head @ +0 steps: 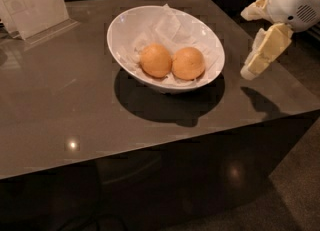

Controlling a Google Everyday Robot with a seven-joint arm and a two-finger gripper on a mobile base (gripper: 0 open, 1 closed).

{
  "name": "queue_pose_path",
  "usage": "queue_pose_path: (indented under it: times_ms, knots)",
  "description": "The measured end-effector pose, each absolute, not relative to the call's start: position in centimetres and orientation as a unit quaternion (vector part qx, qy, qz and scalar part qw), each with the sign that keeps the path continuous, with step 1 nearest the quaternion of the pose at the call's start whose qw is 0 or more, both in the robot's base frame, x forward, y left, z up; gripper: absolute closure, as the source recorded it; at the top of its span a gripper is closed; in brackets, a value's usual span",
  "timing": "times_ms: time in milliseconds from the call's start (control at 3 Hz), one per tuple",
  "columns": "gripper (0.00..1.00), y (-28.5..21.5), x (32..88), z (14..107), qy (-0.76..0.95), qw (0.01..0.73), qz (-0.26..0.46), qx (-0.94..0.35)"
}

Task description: Pick orange from white bowl

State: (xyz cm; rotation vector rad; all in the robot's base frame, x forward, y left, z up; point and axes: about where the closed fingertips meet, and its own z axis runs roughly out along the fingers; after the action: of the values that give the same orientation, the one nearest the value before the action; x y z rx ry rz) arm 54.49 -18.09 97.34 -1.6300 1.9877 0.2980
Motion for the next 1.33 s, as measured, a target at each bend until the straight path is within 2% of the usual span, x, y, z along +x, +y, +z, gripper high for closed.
queue_pose_path:
  times_ms: [667,1000,1333]
  knots:
    - [0.0,-14.8,57.3,95.5,0.714,0.271,0.146,-0.629]
    - [0.0,-12.3,58.1,93.8,0.702,0.244,0.157,-0.65]
    - [0.0,-12.3,58.2,93.8,0.704,0.25,0.158,-0.646]
